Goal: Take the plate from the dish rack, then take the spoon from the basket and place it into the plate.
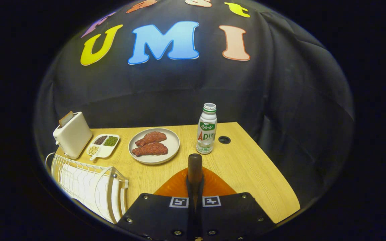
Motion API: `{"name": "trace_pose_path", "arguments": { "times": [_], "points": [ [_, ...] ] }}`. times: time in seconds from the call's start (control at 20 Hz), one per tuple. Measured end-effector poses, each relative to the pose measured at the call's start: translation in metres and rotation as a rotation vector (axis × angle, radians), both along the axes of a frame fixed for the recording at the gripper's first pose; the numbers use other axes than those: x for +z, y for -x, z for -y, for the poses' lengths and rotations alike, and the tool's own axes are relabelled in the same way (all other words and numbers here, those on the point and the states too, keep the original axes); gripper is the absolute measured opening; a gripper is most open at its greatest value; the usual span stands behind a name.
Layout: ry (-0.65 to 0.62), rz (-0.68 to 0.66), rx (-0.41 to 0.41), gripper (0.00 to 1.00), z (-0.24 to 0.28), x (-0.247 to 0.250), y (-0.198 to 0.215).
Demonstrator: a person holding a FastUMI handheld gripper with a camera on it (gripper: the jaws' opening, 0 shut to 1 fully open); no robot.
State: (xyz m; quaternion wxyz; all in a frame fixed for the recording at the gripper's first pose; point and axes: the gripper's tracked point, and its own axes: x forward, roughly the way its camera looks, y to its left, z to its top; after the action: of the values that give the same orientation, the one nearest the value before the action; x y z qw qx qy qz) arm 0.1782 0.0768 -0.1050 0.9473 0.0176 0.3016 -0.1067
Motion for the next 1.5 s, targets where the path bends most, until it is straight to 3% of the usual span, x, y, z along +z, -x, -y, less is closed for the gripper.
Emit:
{"name": "trace_pose_path", "arguments": {
  "times": [0.4, 0.8, 1.15, 1.5],
  "points": [
    [0.116, 0.098, 0.088, 0.01, -0.054, 0.077, 0.003],
    [0.189, 0.135, 0.333, 0.00, -0.207, 0.124, 0.027],
    [0.130, 0.187, 0.568, 0.01, -0.358, 0.132, 0.077],
    [0.039, 0.198, 0.729, 0.01, -0.458, 0.103, 0.142]
  ]
}}
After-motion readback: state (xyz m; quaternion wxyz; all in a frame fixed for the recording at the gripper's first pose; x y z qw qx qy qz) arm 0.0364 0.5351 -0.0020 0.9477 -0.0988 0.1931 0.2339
